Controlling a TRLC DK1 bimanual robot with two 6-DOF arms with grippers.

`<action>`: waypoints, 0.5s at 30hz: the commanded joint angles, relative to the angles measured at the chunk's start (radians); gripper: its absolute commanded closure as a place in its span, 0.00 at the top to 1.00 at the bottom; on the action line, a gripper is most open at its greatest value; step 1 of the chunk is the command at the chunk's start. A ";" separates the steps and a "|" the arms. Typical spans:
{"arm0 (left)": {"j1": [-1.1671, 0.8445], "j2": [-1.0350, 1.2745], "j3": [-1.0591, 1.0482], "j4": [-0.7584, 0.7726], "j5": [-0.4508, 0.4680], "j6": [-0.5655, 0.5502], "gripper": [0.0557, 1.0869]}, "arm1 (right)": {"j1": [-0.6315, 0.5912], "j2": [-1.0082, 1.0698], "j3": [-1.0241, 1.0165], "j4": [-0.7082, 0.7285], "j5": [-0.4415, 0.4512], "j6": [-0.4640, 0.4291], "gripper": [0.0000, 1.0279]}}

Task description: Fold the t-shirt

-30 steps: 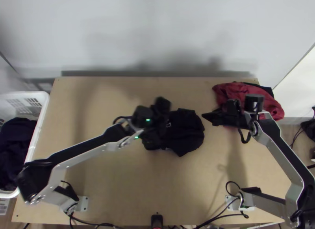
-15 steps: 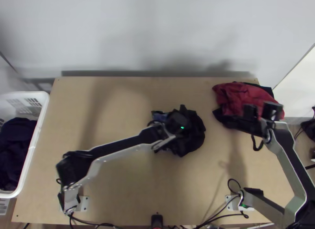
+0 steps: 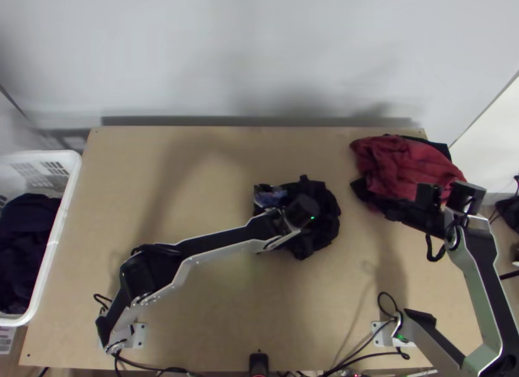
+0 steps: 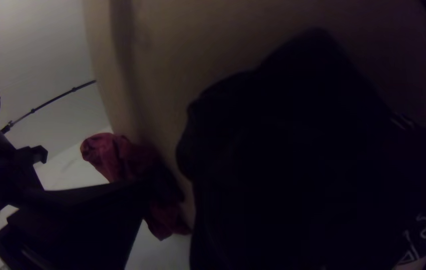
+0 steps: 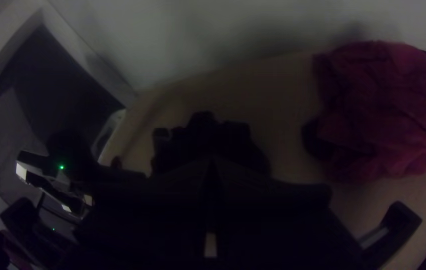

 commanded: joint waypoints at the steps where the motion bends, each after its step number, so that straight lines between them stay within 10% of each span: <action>1: 0.029 -0.002 0.016 -0.002 0.015 -0.014 0.96 | -0.005 -0.013 -0.011 -0.002 -0.001 -0.003 0.03; 15: 0.057 -0.347 -0.166 -0.272 0.092 -0.235 0.96 | 0.043 0.001 -0.034 0.007 0.002 -0.009 0.03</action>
